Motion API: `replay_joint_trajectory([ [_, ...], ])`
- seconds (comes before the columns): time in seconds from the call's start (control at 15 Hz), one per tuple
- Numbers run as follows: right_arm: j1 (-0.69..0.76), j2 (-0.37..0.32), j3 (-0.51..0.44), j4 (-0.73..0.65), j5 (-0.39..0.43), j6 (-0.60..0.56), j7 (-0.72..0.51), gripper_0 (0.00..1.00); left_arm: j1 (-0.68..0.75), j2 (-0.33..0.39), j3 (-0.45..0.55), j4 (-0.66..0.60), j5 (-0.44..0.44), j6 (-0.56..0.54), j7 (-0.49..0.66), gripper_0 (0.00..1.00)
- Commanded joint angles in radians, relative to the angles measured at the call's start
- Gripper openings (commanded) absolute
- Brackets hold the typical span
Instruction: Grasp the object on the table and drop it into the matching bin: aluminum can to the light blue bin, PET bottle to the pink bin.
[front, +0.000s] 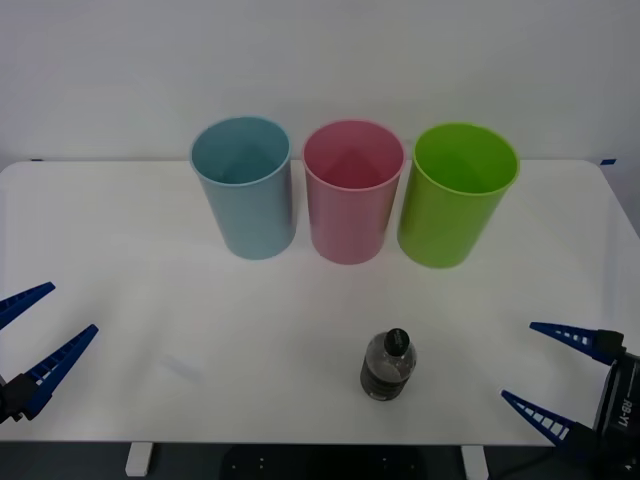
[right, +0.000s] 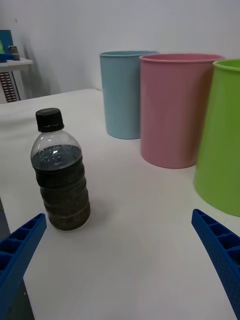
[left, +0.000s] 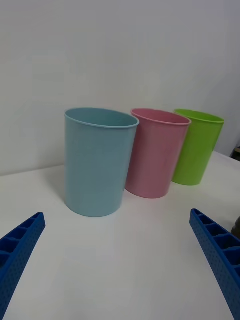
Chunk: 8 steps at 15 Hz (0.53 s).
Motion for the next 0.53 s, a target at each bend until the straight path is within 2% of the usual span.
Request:
replay_joint_trajectory([
  [0.07, -0.034, 0.006, 0.041, 0.033, 0.026, -0.008, 0.013, 1.00, 0.000, 0.000, 0.000, 0.000, 0.000, 0.000, 0.000, 1.00],
  [0.53, -0.134, 0.007, 0.187, 0.145, 0.023, 0.012, 0.054, 1.00, 0.000, 0.000, 0.000, 0.000, 0.000, 0.000, 0.000, 1.00],
])
